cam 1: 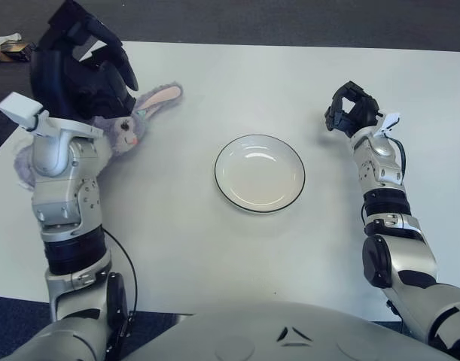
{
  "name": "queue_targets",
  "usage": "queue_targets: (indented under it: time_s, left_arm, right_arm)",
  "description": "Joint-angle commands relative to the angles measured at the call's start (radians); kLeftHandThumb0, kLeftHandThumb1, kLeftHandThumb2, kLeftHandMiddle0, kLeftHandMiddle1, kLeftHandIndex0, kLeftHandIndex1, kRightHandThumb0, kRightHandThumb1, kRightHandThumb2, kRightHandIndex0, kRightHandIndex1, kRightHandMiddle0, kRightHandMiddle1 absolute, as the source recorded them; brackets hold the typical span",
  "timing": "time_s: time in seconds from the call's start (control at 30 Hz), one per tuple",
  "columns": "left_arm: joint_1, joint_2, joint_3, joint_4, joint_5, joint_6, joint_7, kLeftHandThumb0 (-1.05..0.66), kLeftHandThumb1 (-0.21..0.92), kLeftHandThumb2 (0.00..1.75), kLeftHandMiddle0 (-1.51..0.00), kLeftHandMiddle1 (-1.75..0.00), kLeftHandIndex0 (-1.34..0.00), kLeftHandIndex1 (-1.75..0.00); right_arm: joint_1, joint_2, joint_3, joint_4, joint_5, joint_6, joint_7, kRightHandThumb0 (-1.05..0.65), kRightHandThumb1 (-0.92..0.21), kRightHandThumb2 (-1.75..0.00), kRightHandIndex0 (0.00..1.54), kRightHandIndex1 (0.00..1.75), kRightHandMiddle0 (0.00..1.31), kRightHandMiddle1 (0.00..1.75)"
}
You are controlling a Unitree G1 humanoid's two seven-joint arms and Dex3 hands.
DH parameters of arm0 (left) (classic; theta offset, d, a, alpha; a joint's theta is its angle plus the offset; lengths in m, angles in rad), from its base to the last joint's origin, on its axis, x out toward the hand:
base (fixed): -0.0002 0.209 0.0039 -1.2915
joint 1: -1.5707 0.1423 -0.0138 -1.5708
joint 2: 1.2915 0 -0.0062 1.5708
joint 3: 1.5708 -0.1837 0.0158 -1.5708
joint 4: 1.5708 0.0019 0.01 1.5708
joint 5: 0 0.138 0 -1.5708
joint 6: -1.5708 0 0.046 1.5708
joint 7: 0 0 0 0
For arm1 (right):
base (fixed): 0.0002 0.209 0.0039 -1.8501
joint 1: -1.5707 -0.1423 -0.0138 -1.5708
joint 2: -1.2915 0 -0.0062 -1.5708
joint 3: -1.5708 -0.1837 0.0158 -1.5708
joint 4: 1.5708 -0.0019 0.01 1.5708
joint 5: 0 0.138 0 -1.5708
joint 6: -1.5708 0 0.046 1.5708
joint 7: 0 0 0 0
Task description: Put the doll into the plate.
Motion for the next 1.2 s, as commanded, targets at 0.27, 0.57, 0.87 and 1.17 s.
queue_targets:
  time_s: [0.27,0.57,0.87,1.17]
  left_arm:
    - [0.013,0.036,0.001,0.034,0.181,0.038,0.086,-0.44,0.46,1.14,-0.94,-1.75,-0.5,-1.75]
    - [-0.015,0.042,0.021,0.085,0.224,0.022,0.113,-0.43,0.46,1.14,-0.96,-1.75,-0.5,-1.75]
    - [-0.03,0.044,0.045,0.125,0.233,-0.005,0.125,-0.43,0.48,1.11,-0.95,-1.75,-0.48,-1.75]
    - [-0.023,0.044,0.068,0.116,0.257,-0.013,0.167,-0.43,0.48,1.12,-0.96,-1.75,-0.49,-1.75]
  right_arm:
    - [-0.036,-0.006,-0.005,0.041,0.002,-0.02,0.012,-0.47,-0.34,-1.28,1.29,1.75,0.59,1.75]
    - [-0.076,-0.004,0.007,0.065,-0.013,-0.031,0.006,-0.47,-0.34,-1.28,1.28,1.75,0.59,1.75]
    - [-0.125,0.005,0.035,0.07,-0.04,-0.058,0.008,-0.47,-0.34,-1.28,1.27,1.75,0.59,1.75]
    - [-0.147,0.01,0.052,0.086,-0.038,-0.075,0.039,-0.47,-0.34,-1.28,1.25,1.75,0.59,1.75]
